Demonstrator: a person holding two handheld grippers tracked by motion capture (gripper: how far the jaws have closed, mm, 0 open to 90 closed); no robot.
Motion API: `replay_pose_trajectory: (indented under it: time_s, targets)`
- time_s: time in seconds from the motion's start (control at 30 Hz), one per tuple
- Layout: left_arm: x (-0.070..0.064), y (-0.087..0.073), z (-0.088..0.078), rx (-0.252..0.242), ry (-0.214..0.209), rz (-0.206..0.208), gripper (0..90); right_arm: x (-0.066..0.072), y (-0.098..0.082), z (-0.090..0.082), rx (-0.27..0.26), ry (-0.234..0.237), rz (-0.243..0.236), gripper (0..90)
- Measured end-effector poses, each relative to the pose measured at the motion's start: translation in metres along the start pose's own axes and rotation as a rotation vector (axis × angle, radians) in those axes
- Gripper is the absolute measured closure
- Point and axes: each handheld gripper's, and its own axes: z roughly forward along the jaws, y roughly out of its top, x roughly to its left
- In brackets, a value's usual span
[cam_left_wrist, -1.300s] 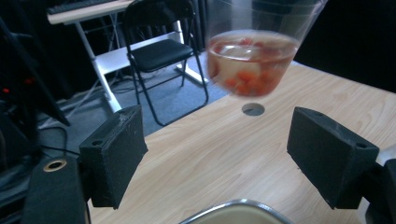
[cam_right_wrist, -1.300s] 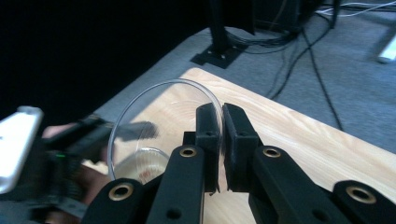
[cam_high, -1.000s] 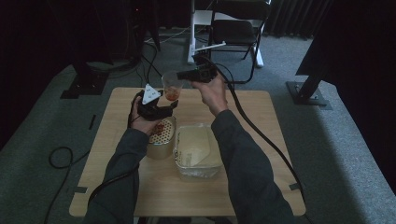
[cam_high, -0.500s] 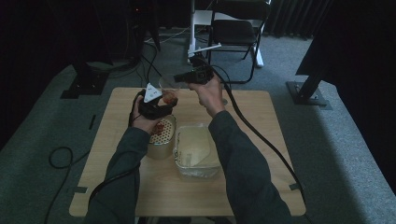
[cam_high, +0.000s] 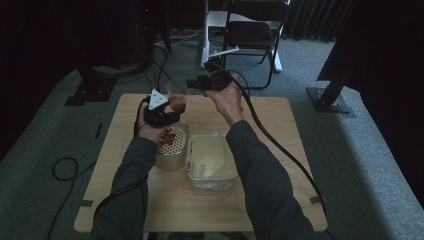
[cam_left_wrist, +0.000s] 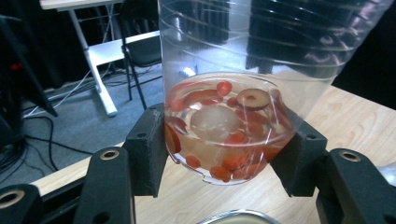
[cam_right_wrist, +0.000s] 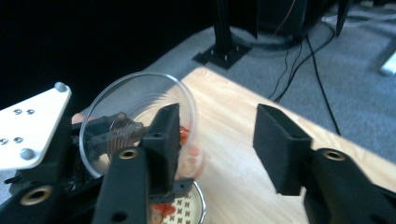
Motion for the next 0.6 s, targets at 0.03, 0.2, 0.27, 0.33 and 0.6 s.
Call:
replay_pose_trajectory:
  time_s: [0.03,0.2,0.27,0.33,0.6]
  targets:
    - [0.002,-0.001,-0.001,-0.003,0.003,-0.005,43.1,-0.001,0.0,-0.003,-0.018,0.002,-0.002,48.7]
    - [0.01,-0.005,-0.009,-0.022,0.03,-0.02,43.1,-0.015,-0.009,-0.018,-0.082,-0.031,0.006,47.7]
    - [0.013,-0.007,-0.012,-0.02,0.047,-0.015,43.1,-0.024,-0.017,-0.023,-0.081,-0.054,0.009,47.8]
    - [0.017,-0.01,-0.017,-0.02,0.06,-0.013,43.1,-0.033,-0.028,-0.029,-0.072,-0.087,-0.004,47.7]
    - [0.035,-0.025,-0.044,-0.018,0.131,0.006,42.9,-0.076,-0.092,-0.063,-0.059,-0.233,-0.003,44.3]
